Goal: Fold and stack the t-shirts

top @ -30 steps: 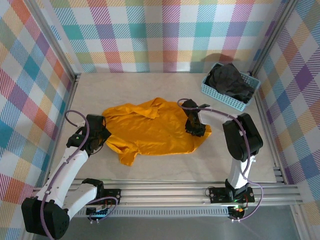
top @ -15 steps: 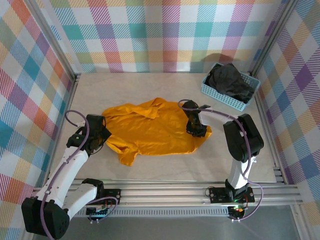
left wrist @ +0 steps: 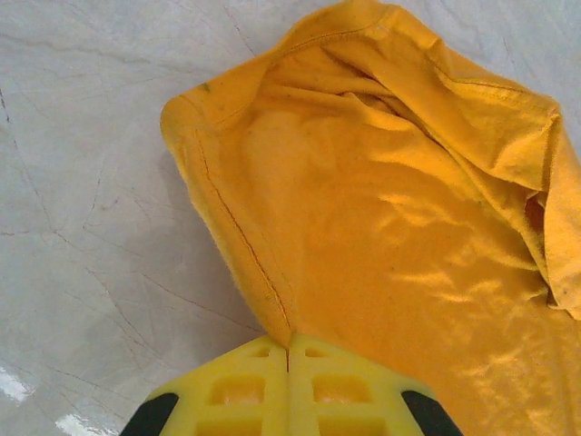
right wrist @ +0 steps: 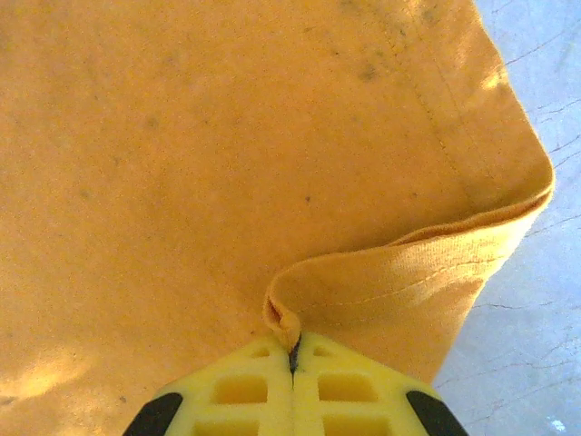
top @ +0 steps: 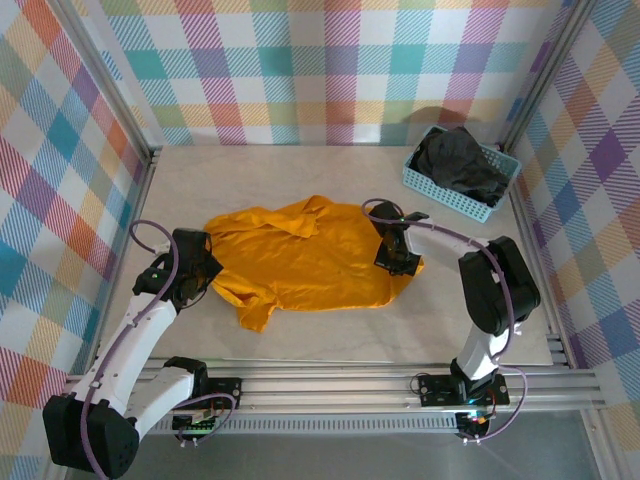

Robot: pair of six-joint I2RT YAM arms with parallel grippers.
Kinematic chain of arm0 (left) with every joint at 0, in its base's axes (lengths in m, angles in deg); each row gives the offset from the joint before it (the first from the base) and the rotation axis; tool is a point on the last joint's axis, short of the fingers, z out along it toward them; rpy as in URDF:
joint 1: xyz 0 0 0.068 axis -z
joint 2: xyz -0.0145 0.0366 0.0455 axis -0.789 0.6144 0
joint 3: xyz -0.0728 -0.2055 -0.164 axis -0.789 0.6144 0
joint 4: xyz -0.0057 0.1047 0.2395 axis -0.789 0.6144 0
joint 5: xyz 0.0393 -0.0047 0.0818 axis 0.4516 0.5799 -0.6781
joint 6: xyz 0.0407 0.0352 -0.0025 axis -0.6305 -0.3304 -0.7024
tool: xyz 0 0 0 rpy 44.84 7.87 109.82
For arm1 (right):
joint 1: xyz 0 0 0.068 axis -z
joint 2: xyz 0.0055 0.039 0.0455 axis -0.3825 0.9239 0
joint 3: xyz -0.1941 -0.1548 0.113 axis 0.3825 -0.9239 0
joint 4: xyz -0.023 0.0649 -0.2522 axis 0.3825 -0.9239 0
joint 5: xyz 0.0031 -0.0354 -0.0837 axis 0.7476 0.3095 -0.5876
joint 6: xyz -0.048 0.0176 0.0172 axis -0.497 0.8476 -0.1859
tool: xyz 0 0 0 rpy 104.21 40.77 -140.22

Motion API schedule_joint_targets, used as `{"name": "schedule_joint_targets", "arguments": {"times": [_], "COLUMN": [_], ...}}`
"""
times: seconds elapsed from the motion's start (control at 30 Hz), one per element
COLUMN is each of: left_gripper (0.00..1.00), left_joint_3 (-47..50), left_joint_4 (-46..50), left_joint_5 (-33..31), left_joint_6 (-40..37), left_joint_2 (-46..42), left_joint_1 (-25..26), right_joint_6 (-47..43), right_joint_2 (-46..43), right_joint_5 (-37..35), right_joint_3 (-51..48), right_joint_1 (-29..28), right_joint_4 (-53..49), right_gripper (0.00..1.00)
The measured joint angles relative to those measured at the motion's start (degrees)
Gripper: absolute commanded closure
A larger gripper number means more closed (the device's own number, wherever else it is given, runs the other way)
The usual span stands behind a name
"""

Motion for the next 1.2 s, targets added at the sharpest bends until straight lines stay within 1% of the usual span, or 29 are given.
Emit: {"name": "schedule_joint_targets", "arguments": {"times": [0.1, 0.23, 0.3, 0.5, 0.63, 0.77, 0.9, 1.0, 1.1, 1.2], "left_gripper": [1.0, 1.0, 1.0, 1.0, 1.0, 1.0, 1.0, 1.0, 1.0, 1.0], "left_joint_3": [-0.3, -4.4, -8.7, -27.1, -38.2, -47.8, -58.4, -65.1, -69.9, -72.3], "left_joint_4": [0.1, 0.8, 1.8, 3.4, 4.4, 5.8, 6.6, 7.2, 7.5, 7.4], "left_joint_5": [1.0, 3.9, 5.2, 7.1, 6.4, 4.6, 3.3, 2.6, 2.1, 3.2], "left_joint_6": [0.0, 0.0, 0.0, 0.7, 1.6, 1.7, 1.2, 0.2, -0.5, -0.9], "left_joint_2": [0.2, 0.9, 1.2, 1.5, 1.0, 0.5, 1.9, 4.0, 8.2, 14.7], "left_joint_1": [0.0, -1.0, -2.0, -4.1, -4.2, -4.3, -4.4, -4.4, -4.5, -6.4], "right_joint_6": [-0.3, -2.1, -3.6, -8.8, -11.8, -14.1, -15.4, -15.6, -15.6, -15.3], "right_joint_2": [-2.3, -9.4, -13.2, -24.6, -32.0, -36.8, -37.6, -35.2, -30.3, -23.6], "right_joint_5": [0.0, 0.5, 1.0, 3.4, 5.8, 8.4, 11.2, 13.6, 16.7, 20.8], "right_joint_3": [-0.7, -0.2, 1.6, 13.2, 19.7, 24.4, 29.9, 34.6, 39.1, 42.5], "right_joint_1": [0.0, 0.7, 1.6, 5.9, 8.0, 8.7, 9.0, 9.4, 10.1, 11.7], "right_joint_4": [0.2, 0.3, 0.0, 0.0, 0.1, 0.0, 0.1, 0.3, 1.5, 3.7], "right_gripper": [1.0, 1.0, 1.0, 1.0, 1.0, 1.0, 1.0, 1.0, 1.0, 1.0]}}
